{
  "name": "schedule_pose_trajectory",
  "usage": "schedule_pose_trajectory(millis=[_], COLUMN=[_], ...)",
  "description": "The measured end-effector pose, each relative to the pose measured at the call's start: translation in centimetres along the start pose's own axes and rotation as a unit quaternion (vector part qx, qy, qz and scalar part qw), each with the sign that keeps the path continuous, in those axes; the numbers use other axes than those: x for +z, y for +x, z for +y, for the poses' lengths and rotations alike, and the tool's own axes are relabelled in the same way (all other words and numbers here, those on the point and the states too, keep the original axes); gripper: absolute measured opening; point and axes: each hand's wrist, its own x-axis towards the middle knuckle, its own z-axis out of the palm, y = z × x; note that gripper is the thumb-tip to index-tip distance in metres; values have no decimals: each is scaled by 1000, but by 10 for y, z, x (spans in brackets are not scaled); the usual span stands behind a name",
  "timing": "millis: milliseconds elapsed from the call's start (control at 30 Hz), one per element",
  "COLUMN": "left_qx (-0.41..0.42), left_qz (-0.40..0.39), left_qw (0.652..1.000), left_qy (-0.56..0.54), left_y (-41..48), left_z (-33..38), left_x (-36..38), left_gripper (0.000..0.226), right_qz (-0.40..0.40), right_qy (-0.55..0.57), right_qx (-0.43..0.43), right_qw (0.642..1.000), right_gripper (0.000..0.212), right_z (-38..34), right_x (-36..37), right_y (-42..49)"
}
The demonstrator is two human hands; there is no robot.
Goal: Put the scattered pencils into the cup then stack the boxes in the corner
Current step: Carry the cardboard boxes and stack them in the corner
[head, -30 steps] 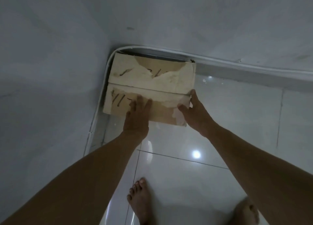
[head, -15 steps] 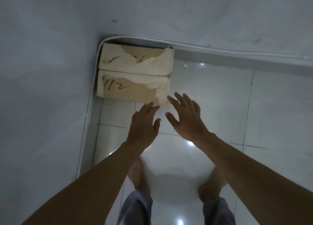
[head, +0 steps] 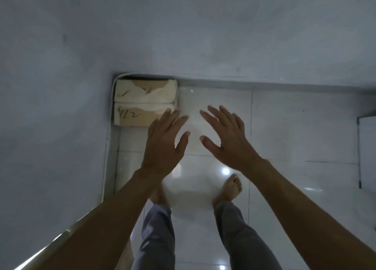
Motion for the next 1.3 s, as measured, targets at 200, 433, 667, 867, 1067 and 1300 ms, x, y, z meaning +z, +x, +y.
schedule_pose_trajectory(millis=[200, 433, 667, 867, 1067, 1300], left_qx=[17, 17, 52, 100, 128, 167], left_qz=[41, 103, 152, 154, 119, 70], left_qw=[997, 988, 983, 981, 983, 983], left_qy=[57, 110, 93, 58, 50, 14], left_y=[-16, -30, -39, -61, -109, -190], left_z=[114, 221, 281, 312, 328, 333], left_x=[-80, -152, -187, -195, -199, -189], left_gripper=[47, 47, 41, 41, 43, 42], right_qz=[79, 155, 182, 150, 230, 305], right_qy=[-94, -125, -115, -202, -160, -106], right_qx=[26, -26, -61, 37, 81, 115], right_qw=[992, 980, 975, 967, 957, 940], right_gripper=[55, 52, 50, 57, 52, 43], right_z=[-36, -75, -96, -94, -127, -163], right_x=[-131, -245, -301, -307, -303, -269], right_y=[-37, -55, -107, -167, -227, -310])
